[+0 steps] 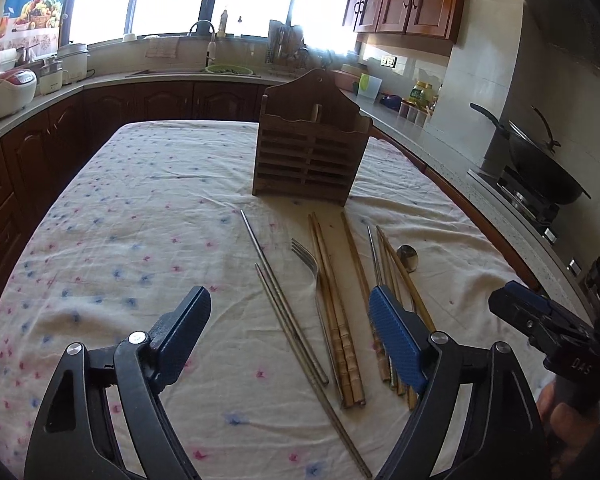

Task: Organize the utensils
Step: 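Grasp the steel fork with the left tool while the right tool grasps the steel spoon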

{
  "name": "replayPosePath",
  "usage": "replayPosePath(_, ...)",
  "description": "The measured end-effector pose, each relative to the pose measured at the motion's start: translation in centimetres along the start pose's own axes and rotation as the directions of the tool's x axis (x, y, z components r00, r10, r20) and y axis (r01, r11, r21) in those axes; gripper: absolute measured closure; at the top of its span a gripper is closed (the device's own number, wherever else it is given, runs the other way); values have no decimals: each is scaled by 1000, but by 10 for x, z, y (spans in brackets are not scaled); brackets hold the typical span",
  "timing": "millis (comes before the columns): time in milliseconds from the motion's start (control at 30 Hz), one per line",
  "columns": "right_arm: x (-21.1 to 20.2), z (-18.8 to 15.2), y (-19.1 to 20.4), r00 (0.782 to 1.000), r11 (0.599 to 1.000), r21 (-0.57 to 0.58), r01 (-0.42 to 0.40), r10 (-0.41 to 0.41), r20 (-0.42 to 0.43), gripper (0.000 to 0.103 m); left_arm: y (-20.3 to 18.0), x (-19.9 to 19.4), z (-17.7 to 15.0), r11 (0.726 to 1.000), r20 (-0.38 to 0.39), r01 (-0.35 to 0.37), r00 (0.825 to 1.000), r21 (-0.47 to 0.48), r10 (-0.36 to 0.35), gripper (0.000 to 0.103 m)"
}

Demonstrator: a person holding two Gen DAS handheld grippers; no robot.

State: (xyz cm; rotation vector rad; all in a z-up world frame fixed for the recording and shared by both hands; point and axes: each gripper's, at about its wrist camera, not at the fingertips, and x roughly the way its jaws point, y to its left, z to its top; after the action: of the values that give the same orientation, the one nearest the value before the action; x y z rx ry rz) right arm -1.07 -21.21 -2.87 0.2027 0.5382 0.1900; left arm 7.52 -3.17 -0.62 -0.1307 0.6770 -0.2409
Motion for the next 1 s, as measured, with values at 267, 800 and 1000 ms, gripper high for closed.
replayPosePath(267,45,21,-21,995,995,90,-33,42,-96,37,1,41,20,998,-114,49,992,-34,-52,32)
replayPosePath(800,133,36,-68,957,989,147,-10,52,-286,69,0,138,40,993,-355,91,928,-81,-114,70)
replayPosePath(1000,145,39,-66,951,994,109,-31,63,-304,92,4,149,40,992,-390,89,913,-84,-115,89)
